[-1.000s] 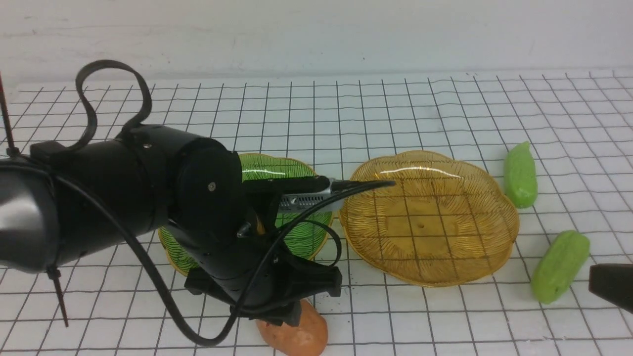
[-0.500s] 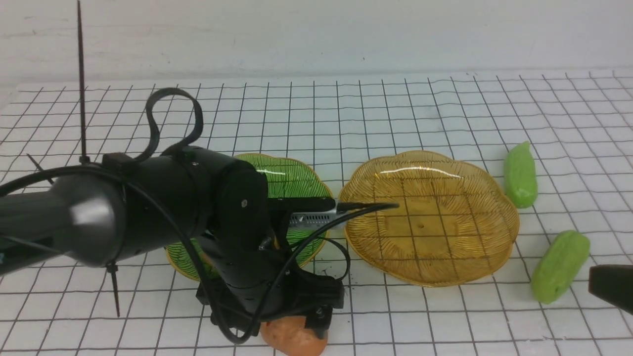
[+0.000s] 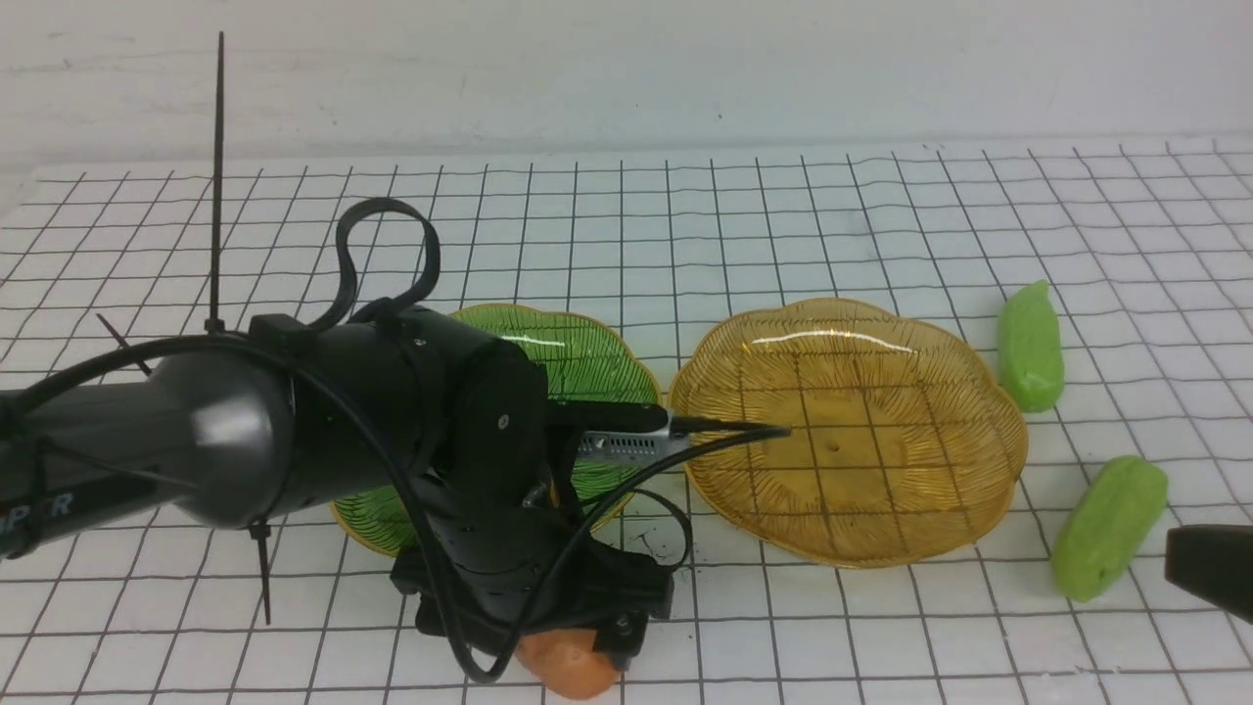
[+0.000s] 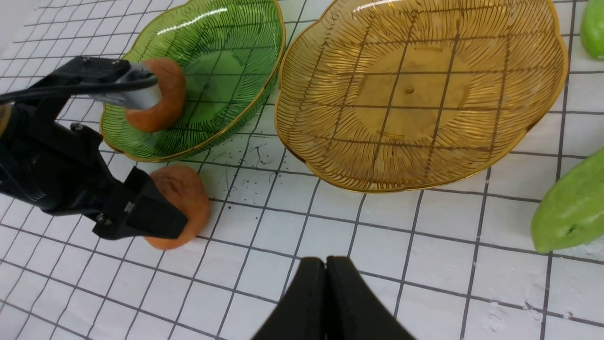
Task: Put different types of vegetables on the plate.
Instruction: 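Put the potatoes from the left side into the left plate with the left gripper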
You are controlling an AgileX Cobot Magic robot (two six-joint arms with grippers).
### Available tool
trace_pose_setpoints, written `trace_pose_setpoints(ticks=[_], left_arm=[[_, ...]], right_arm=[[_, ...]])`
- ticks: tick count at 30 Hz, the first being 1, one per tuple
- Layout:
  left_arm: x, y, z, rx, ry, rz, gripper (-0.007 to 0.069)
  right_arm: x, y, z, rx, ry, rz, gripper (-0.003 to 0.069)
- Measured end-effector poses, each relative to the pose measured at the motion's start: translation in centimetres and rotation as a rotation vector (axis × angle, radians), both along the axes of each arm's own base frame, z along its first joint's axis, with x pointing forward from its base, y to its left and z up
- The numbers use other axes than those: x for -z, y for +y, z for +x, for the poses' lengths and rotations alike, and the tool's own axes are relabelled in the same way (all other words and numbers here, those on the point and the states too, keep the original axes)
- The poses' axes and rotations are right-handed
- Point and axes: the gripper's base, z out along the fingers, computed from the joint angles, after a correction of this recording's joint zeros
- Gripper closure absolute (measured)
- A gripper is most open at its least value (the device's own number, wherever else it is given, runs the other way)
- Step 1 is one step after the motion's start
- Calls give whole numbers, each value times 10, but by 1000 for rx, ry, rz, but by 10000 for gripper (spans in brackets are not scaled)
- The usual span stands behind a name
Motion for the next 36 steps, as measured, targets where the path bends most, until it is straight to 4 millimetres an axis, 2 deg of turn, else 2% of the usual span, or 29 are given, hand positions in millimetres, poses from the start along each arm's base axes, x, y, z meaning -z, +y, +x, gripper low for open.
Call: trace_pose_setpoints(ticks=[5,14,20,21,22,23,25,29,31,32,36], left_arm=[[0,2,-1,30,1,25,99],[-3,5,-8,94,58,53,99],[-32,3,-20,133,41,-76,99],[-43,3,-21,150,8,-103,99],[-44,3,-21,152,5,-105,99],[-58,2,-18,167,-55,-130,99],[-70,5,-8,172,-145,-131,99],[-79,14,17,157,-302,-104,99],[-75,23,35,126,-361,-86,99],[-75,23,36,127,-365,-86,99],[-57,33,62,79,-415,-76,99]], right_arm=[[0,0,0,-1,1,0,673],[0,0,0,-1,1,0,673],[0,0,0,-1,1,0,673],[0,0,0,-1,1,0,673],[0,0,0,-1,1,0,673],[0,0,0,-1,1,0,673],[0,0,0,-1,1,0,673],[0,0,0,-1,1,0,673],[0,0,0,-1,1,0,673],[0,0,0,-1,1,0,673],[0,0,0,-2,2,4,673]])
